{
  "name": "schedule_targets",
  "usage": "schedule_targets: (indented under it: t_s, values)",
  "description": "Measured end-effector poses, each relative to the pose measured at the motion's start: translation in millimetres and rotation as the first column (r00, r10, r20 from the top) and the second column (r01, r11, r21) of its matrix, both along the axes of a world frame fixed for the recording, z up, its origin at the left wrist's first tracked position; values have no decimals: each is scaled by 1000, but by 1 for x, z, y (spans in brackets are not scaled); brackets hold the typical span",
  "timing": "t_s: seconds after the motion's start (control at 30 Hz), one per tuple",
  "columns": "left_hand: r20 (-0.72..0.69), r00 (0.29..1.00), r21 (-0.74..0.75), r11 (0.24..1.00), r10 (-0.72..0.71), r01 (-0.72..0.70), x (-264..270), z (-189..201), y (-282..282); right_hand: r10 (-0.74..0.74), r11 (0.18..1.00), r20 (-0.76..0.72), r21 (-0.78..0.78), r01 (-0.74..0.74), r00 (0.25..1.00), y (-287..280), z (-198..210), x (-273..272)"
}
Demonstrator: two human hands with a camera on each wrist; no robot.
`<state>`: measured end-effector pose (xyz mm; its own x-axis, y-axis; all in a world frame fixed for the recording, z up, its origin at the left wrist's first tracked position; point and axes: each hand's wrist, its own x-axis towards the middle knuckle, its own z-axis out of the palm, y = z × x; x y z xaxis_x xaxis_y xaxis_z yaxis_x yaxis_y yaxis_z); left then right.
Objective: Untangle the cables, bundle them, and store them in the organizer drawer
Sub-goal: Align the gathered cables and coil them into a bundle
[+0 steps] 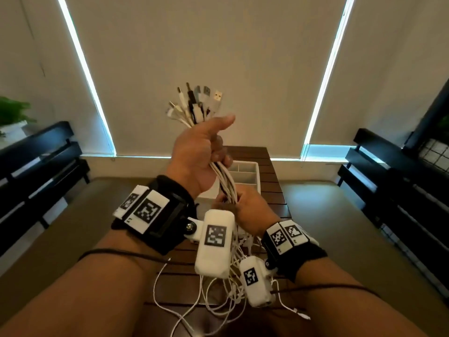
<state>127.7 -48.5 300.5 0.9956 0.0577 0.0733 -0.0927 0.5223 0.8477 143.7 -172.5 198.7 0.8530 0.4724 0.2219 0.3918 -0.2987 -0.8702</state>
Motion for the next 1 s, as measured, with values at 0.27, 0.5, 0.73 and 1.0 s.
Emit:
schedule_targets:
  t_s: [0.27, 0.5, 0.73, 1.0]
  values:
    - [105, 984, 101, 986, -144, 133, 1, 38, 35, 114, 982, -174, -128, -138, 978, -28, 27, 3]
    - [55, 982, 387, 911, -179, 145, -8, -17, 13, 178, 924, -50, 353, -149, 983, -27, 100, -8]
    - [-26, 952, 515, 812, -304, 274, -27, -36, -8, 16, 955, 89, 293, -42, 996, -9, 103, -10]
    - [-119, 932, 575, 741, -342, 346, -34, -35, -12, 13, 969, 215, 238, -65, 977, -8, 102, -10]
